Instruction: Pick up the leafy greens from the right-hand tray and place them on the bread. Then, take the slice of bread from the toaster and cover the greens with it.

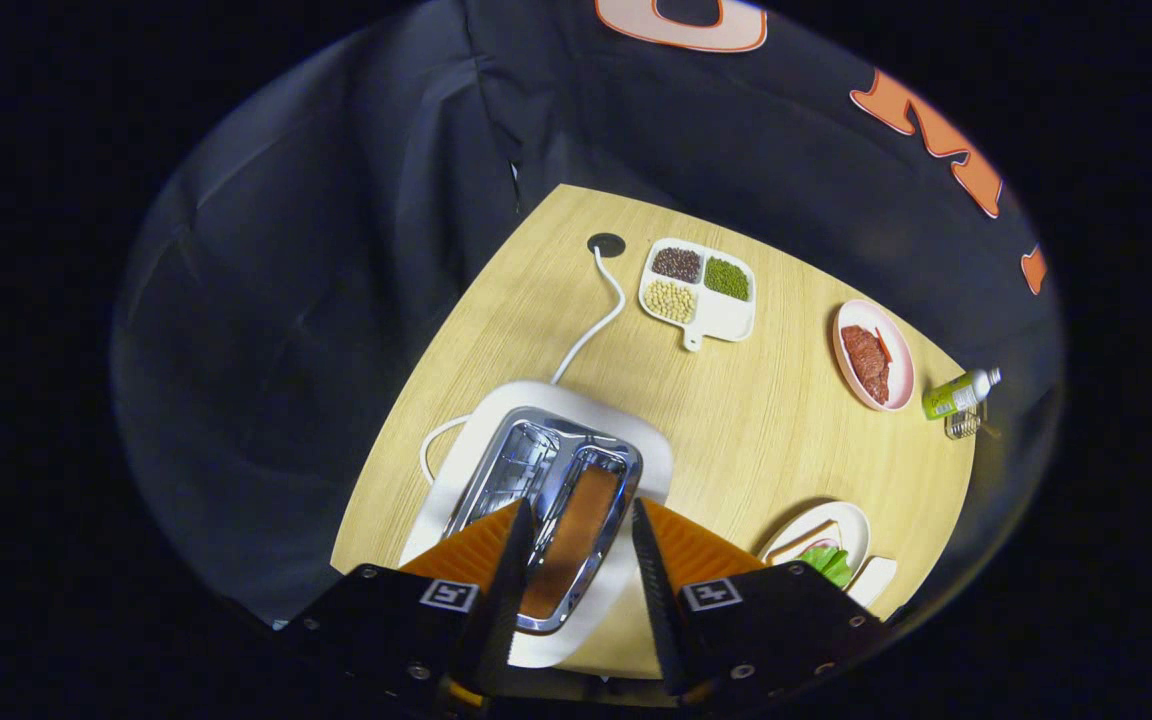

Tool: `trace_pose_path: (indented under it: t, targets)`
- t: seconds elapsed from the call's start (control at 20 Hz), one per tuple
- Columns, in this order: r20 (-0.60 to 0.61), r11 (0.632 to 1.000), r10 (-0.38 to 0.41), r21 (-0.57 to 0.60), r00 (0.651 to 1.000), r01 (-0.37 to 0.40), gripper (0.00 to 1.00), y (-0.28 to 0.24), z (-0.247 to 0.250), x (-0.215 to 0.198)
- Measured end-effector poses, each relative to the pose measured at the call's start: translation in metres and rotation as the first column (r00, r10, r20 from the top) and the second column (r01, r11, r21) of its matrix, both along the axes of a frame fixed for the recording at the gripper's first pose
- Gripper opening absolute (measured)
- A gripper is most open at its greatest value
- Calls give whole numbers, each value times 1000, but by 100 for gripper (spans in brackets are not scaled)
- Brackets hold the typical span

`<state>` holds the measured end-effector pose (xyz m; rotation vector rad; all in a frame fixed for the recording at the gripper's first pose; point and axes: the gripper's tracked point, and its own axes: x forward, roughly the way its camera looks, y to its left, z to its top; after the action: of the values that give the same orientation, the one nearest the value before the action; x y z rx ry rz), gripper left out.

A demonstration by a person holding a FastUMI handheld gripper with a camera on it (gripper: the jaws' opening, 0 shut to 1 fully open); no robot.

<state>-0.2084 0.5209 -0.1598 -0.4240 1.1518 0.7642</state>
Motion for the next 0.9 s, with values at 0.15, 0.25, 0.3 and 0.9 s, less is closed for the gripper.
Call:
trace_pose_path:
  t: [0.15,0.25,0.3,0.9]
  targets:
    - [-39,1000,-16,5,999,16,27,3,1,-7]
    - [-60,999,-28,18,998,29,20,9,-3,-12]
    - [-64,999,-42,17,997,43,18,9,-3,-11]
    - [-311,929,-158,274,937,247,9,-32,60,4]
